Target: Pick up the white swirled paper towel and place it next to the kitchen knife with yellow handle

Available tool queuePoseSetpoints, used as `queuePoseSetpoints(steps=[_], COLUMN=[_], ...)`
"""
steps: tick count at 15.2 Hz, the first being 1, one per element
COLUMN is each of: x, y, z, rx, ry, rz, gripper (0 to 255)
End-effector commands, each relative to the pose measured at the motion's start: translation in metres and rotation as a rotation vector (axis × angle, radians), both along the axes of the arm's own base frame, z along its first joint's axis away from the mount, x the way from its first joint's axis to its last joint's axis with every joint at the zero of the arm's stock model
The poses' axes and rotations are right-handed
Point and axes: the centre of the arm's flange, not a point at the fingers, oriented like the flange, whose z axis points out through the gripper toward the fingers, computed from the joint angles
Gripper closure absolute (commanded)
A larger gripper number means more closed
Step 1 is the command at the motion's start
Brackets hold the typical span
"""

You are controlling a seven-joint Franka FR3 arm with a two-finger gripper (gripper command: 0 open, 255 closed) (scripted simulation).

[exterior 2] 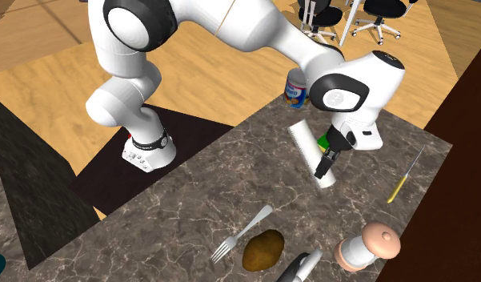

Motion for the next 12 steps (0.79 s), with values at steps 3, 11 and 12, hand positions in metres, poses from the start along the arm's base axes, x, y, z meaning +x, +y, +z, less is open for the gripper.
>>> queuePoseSetpoints(steps=[3, 11, 12], x=[-0.003, 0.001, 0.001], y=[0.000, 0.009, 0.009], z=[-0.002, 0.047, 0.047], rx=[0.001, 0.001, 0.001], ry=[0.002, 0.002, 0.002], rz=[0.001, 0.001, 0.001], gripper=[0, 0, 0])
